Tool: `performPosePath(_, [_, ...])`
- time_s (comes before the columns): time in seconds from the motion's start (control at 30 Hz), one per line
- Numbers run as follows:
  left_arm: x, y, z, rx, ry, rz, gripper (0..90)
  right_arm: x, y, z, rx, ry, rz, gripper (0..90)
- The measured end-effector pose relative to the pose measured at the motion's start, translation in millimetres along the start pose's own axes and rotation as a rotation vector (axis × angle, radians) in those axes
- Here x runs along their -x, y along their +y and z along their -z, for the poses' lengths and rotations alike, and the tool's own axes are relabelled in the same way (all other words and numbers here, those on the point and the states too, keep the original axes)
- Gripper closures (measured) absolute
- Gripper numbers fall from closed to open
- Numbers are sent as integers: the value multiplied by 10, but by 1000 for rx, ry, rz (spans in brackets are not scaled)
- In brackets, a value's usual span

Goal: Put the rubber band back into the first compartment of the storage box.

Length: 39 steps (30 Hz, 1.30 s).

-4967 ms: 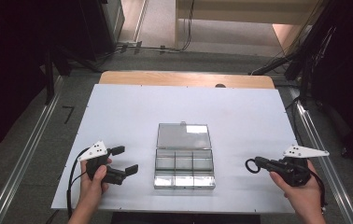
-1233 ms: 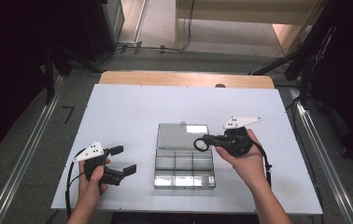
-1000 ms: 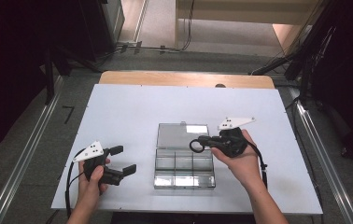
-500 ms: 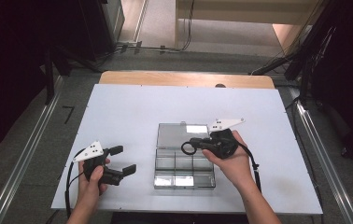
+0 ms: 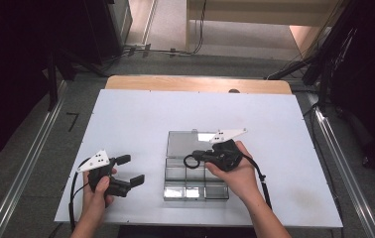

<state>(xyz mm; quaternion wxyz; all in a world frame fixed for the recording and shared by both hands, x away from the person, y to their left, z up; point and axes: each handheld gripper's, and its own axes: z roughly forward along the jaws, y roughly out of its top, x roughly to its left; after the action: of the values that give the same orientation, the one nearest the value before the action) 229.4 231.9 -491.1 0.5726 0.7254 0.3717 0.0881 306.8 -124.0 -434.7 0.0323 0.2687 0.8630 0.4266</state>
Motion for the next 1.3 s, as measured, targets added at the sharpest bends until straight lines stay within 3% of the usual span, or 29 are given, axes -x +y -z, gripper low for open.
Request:
performPosePath(0.87, [2,-7,-8,-3,0,-3,0,-129,1,-331,-53,26,32,863])
performPosePath(1.3, [-6,-12,-8,-4,-3,-1,0,-176,7,-506,-85,12,51,862])
